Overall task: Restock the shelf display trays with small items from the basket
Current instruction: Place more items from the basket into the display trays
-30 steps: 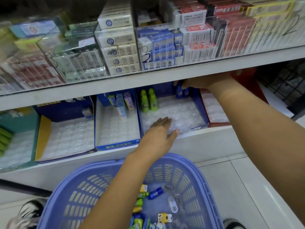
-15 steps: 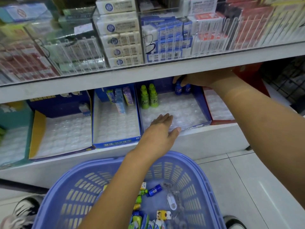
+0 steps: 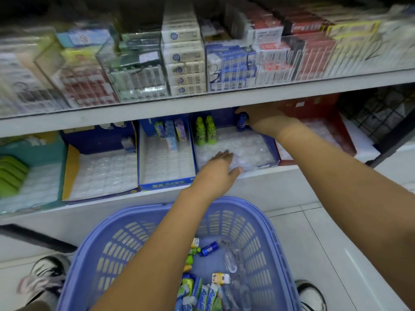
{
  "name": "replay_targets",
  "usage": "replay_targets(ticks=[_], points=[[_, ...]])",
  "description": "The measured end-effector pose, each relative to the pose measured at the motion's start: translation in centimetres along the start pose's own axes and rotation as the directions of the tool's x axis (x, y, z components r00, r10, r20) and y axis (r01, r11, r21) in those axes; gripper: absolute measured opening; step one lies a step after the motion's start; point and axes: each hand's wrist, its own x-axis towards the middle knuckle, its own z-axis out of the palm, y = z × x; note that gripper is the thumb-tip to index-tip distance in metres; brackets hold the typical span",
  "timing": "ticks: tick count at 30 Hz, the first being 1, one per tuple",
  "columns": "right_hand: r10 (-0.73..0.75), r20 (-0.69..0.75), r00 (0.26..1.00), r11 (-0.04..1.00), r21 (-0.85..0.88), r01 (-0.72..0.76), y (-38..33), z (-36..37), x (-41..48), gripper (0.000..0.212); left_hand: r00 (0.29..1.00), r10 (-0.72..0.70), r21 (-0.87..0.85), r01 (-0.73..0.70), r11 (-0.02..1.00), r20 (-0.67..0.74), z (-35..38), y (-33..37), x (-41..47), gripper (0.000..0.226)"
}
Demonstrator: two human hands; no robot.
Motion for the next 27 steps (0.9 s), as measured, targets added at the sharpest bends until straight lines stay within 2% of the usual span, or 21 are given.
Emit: replay_targets(ticks=[2, 3, 5, 6, 8, 10, 12, 15, 20, 25, 27], points=[[-0.001, -0.043, 0.999, 1.000, 0.027, 0.003, -1.3, -0.3, -1.3, 0.033, 0.978, 0.076, -0.035, -0.084, 0.996, -0.194, -0.1, 0.0, -1.4, 0.044], [-0.009, -0.042, 0.999, 1.000, 0.020, 0.010, -2.2, -0.6, -2.5, 0.025, 0.941, 0.115, -0.062, -0.142, 0.988, -0.319, -0.2, -0.3, -2.4, 0.036], [-0.039, 0.089, 0.995, 0.998, 0.055, 0.034, -3.8, -0.4, -5.1, 0.014, 0.860, 0.132, -0.104, -0.209, 0.972, -0.493, 0.3, -1.7, -5.0, 0.023], [-0.079, 0.206, 0.975, 0.993, 0.105, 0.058, -4.8, 0.2, -6.4, 0.017, 0.853, 0.110, -0.110, -0.192, 0.975, -0.510, 0.9, -2.9, -6.3, 0.023], [-0.168, 0.447, 0.879, 0.983, 0.139, 0.117, -7.2, 2.7, -8.8, 0.023, 0.927, 0.004, -0.098, -0.043, 0.994, -0.374, 3.0, -5.8, -8.6, 0.024], [-0.217, 0.634, 0.743, 0.976, 0.132, 0.173, -9.6, 7.3, -10.1, 0.026, 0.988, -0.130, 0.001, 0.130, 0.991, -0.083, 6.1, -8.6, -10.4, 0.022], [-0.200, 0.727, 0.656, 0.979, 0.120, 0.165, -11.5, 12.5, -10.9, 0.029, 0.961, -0.207, 0.105, 0.190, 0.976, 0.182, 9.2, -11.1, -12.0, 0.021], [-0.147, 0.768, 0.623, 0.979, 0.024, 0.202, -12.5, 20.0, -12.5, 0.035, 0.884, -0.233, 0.087, 0.216, 0.972, 0.405, 12.9, -13.9, -14.5, 0.034], [-0.230, 0.828, 0.511, 0.966, 0.131, 0.223, -13.2, 27.3, -16.1, 0.042, 0.851, -0.203, 0.125, 0.162, 0.979, 0.484, 16.8, -15.7, -16.1, 0.053], [-0.230, 0.770, 0.595, 0.973, 0.175, 0.149, -13.3, 29.5, -17.4, 0.050, 0.879, -0.200, 0.281, 0.079, 0.956, 0.432, 19.0, -15.7, -16.0, 0.079], [-0.203, 0.812, 0.547, 0.975, 0.117, 0.188, -13.3, 29.5, -17.2, 0.040, 0.884, -0.202, 0.333, 0.057, 0.941, 0.421, 19.9, -15.8, -16.1, 0.084]])
